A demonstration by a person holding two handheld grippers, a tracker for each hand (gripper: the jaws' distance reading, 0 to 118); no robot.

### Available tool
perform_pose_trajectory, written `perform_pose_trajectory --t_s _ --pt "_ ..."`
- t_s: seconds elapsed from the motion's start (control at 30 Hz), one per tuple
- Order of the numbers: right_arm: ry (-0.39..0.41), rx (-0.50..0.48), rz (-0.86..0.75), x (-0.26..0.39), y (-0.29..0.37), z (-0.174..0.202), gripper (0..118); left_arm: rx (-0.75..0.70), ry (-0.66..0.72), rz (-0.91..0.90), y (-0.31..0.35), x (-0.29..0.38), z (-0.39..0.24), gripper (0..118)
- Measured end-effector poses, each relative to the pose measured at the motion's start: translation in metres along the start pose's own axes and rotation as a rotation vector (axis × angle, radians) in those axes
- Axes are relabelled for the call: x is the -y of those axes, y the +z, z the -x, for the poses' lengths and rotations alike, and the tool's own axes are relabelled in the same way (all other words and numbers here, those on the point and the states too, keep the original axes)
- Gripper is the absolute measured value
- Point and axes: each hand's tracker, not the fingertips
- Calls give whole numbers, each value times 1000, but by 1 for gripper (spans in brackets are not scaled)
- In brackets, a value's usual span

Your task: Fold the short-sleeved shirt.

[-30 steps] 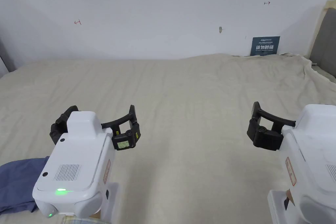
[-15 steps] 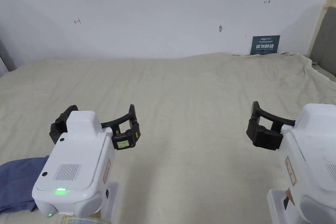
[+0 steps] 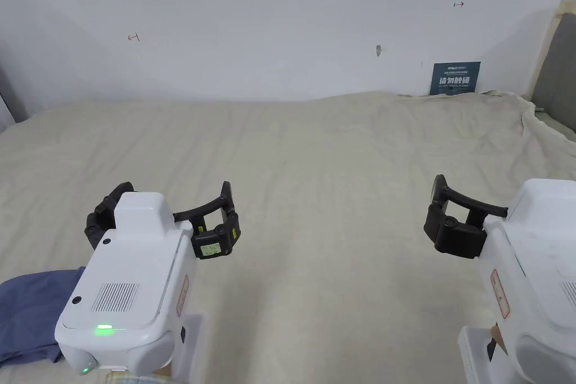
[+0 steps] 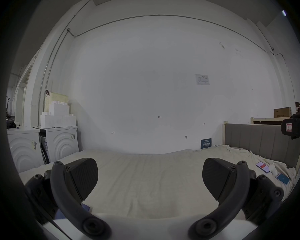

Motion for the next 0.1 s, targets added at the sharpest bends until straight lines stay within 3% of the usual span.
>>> perform_pose_trajectory --t_s 0.1 --pt "1 0 0 -1 1 1 118 -1 3 -2 1 0 0 118"
